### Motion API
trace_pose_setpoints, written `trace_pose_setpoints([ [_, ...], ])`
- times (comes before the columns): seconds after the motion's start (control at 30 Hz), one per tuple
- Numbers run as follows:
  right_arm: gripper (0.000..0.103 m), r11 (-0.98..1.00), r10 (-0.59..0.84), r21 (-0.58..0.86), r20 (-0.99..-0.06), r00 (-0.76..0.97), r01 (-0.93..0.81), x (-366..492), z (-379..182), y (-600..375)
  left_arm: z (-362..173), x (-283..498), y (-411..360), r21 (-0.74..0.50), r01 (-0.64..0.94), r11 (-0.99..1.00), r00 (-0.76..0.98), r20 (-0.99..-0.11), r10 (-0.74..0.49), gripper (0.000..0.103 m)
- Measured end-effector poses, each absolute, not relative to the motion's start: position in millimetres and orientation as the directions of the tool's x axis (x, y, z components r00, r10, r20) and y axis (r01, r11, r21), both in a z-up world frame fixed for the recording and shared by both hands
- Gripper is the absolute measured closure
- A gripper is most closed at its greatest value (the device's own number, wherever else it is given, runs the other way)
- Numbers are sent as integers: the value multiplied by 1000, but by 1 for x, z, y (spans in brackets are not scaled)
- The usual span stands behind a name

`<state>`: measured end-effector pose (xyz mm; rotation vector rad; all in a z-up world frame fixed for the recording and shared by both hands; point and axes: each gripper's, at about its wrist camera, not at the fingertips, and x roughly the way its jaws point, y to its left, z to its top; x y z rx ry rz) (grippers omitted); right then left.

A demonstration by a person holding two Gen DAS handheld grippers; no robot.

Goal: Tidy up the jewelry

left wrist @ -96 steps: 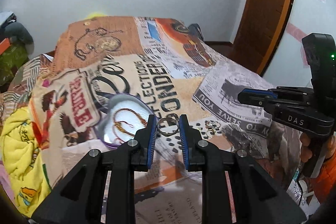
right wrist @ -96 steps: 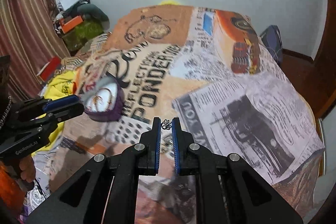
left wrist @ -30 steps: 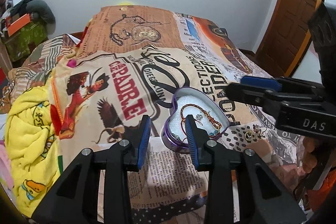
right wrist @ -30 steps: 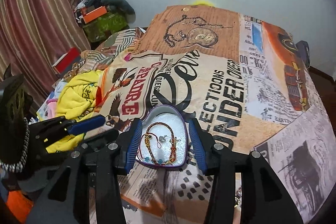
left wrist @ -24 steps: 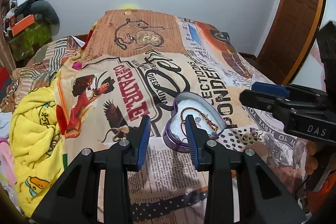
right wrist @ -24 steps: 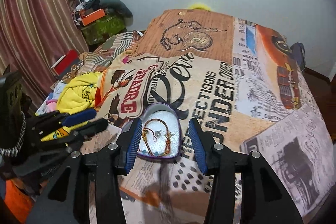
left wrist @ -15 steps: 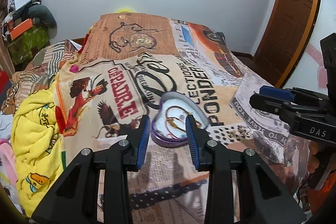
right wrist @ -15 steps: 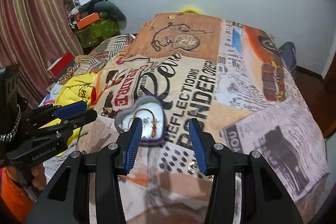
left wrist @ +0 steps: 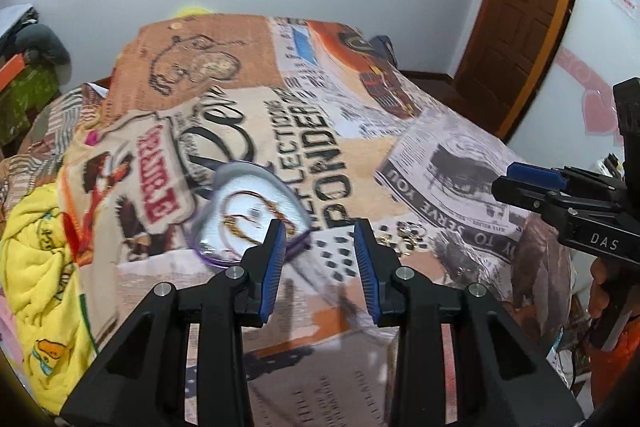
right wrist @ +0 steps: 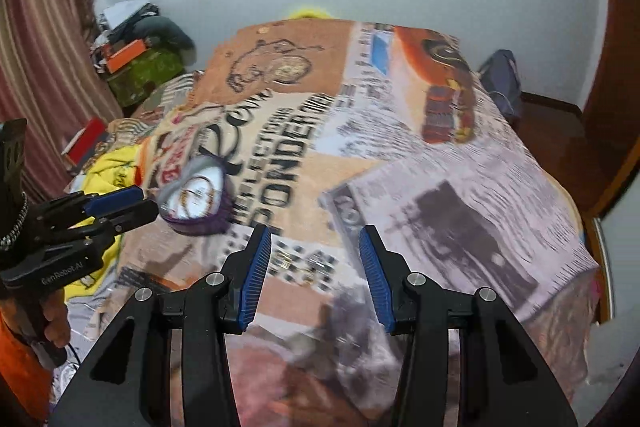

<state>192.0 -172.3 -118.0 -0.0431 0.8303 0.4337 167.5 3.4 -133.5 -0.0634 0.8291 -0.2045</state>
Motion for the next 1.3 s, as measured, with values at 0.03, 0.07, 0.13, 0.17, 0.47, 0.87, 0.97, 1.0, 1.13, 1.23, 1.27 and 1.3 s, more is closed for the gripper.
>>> trace_pose_setpoints([
  [0.03,61,915,349,128,-728,590,-383,192,-121,-176,-137,170,-1,-136,164,977,648,-732,-211,69],
  [0.07,61,916,344,126,-732,588,-380,192,-122,-179,-141,172,-5,-139,170,976,640,-737,-217,69],
  [0.13,61,922,331,122,-745,580,-369,193,-129,-185,-151,179,-14,-151,188,970,614,-753,-237,69],
  [0.17,61,923,329,124,-749,576,-366,193,-131,-187,-156,181,-18,-155,195,969,603,-760,-243,69],
  [0.47,61,921,331,157,-796,507,-355,197,-163,-196,-200,200,-47,-160,262,952,498,-822,-275,69],
  [0.87,61,914,357,210,-822,444,-346,199,-187,-198,-222,221,-74,-92,329,940,477,-843,-249,69],
  [0.97,61,913,361,215,-822,440,-347,198,-187,-199,-223,224,-76,-86,344,935,476,-843,-252,72],
  [1.0,61,912,364,219,-822,438,-347,197,-187,-199,-223,225,-78,-76,349,934,476,-844,-247,78],
  [1.13,61,906,375,228,-822,429,-356,197,-187,-195,-222,229,-77,-77,355,932,471,-846,-249,85],
  [1.23,61,897,391,240,-823,413,-372,195,-190,-188,-219,225,-71,-107,339,935,472,-840,-268,85],
  [1.27,61,890,404,253,-824,397,-379,195,-192,-185,-217,222,-67,-118,328,937,476,-836,-272,85],
  [1.3,61,885,413,266,-827,381,-383,196,-194,-182,-215,219,-63,-131,318,939,481,-831,-278,85],
])
